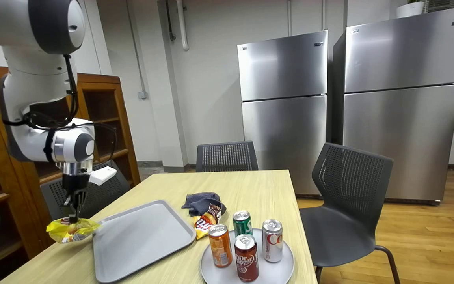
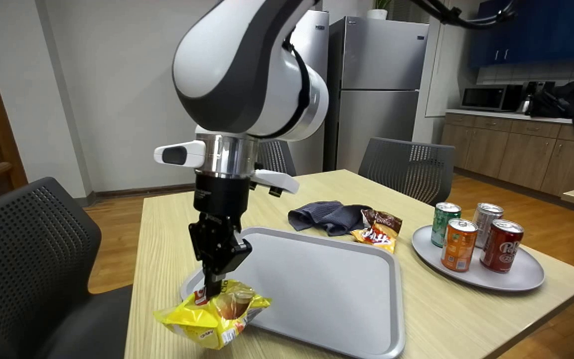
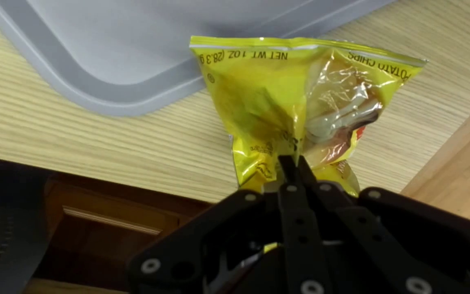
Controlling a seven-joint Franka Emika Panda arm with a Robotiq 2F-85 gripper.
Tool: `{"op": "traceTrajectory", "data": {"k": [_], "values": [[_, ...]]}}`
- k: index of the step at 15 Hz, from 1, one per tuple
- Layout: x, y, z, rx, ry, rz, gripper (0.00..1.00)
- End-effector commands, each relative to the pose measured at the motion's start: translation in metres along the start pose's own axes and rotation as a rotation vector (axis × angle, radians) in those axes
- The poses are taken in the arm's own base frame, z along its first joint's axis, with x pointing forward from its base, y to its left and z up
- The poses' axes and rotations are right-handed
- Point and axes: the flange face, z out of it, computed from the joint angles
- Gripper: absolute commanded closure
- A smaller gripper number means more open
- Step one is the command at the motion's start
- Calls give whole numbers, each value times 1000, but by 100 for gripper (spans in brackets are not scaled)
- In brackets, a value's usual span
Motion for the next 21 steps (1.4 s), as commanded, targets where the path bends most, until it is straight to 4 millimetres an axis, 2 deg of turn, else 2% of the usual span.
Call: {"op": "traceTrajectory", "data": {"k": [1,6,11,21], "values": [[21,-9,1,39,3,-82,100],[29,-17,21,72,-17,-100,100],[28,-23,32,63,-79,-119,100],[28,-22,42,52,-109,-159,100]]}}
